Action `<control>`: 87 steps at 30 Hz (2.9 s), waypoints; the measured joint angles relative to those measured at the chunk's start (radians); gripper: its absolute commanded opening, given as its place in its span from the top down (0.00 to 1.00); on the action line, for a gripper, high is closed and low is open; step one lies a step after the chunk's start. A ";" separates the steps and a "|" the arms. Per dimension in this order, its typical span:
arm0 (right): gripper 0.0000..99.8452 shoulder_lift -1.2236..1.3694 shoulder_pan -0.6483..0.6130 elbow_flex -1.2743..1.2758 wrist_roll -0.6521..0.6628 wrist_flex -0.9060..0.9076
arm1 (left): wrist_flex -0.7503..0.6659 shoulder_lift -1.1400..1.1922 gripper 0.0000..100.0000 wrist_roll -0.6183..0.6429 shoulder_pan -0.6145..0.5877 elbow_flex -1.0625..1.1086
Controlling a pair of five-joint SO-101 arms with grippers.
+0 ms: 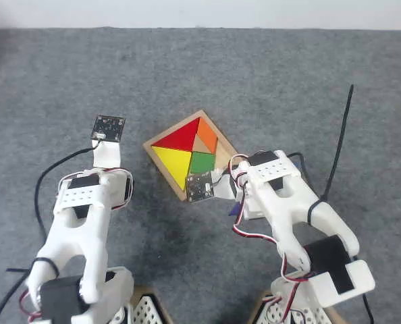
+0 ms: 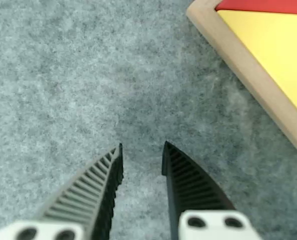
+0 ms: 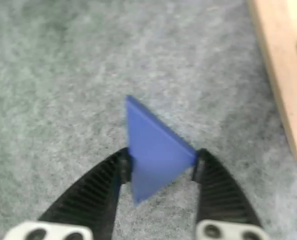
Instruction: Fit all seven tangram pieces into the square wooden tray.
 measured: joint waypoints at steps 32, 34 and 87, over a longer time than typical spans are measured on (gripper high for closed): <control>0.70 0.002 -0.127 -0.052 -0.206 0.032 | 0.000 0.000 0.88 0.000 0.000 0.000; 0.70 0.018 -0.146 -0.058 -0.198 0.041 | 0.000 0.000 0.88 0.000 0.000 0.000; 0.75 0.072 -0.361 -0.038 -0.135 0.060 | 0.000 0.000 0.88 0.000 0.000 0.000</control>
